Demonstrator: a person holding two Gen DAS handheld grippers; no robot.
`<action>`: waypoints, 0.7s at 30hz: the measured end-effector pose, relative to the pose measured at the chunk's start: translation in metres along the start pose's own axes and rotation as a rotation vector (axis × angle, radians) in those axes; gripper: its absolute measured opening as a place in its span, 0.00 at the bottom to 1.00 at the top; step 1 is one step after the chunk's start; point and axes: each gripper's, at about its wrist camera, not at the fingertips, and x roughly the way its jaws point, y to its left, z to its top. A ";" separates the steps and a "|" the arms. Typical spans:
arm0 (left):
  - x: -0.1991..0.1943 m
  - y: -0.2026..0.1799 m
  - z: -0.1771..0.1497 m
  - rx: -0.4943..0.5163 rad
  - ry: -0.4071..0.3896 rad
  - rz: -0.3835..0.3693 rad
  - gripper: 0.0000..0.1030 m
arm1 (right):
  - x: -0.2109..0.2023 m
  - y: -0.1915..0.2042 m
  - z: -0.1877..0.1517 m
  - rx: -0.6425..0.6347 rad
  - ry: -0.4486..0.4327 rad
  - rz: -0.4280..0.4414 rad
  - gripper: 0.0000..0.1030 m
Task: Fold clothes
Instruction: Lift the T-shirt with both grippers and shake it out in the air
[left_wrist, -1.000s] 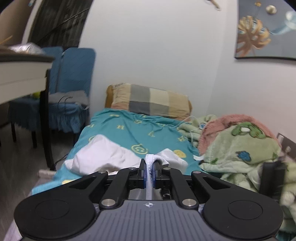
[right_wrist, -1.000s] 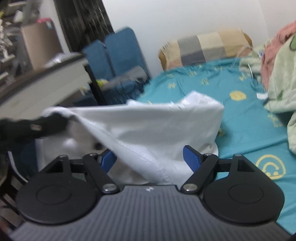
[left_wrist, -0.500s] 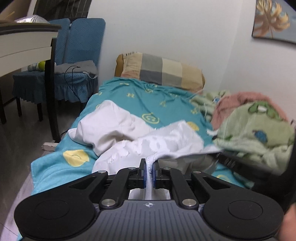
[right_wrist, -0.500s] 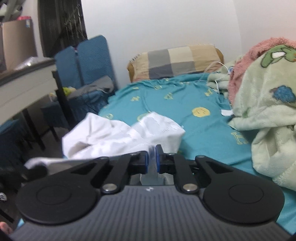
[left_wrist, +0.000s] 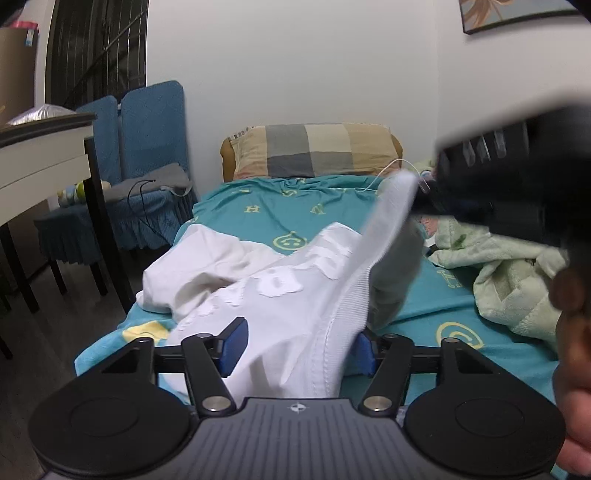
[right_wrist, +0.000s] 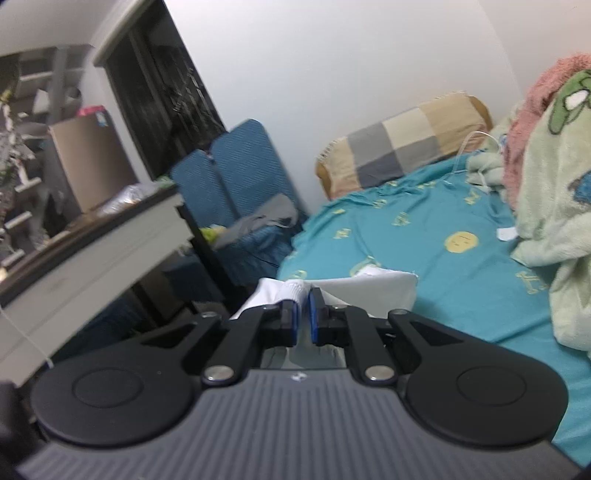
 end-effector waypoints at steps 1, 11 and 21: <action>0.001 -0.005 -0.002 -0.007 -0.006 0.016 0.61 | -0.002 0.000 0.002 0.003 -0.004 0.017 0.09; 0.004 0.021 -0.011 -0.291 0.045 0.296 0.74 | -0.015 -0.020 0.014 0.055 -0.094 -0.081 0.09; -0.031 0.052 -0.002 -0.343 -0.016 0.400 0.70 | 0.025 -0.040 -0.017 -0.063 0.131 -0.379 0.21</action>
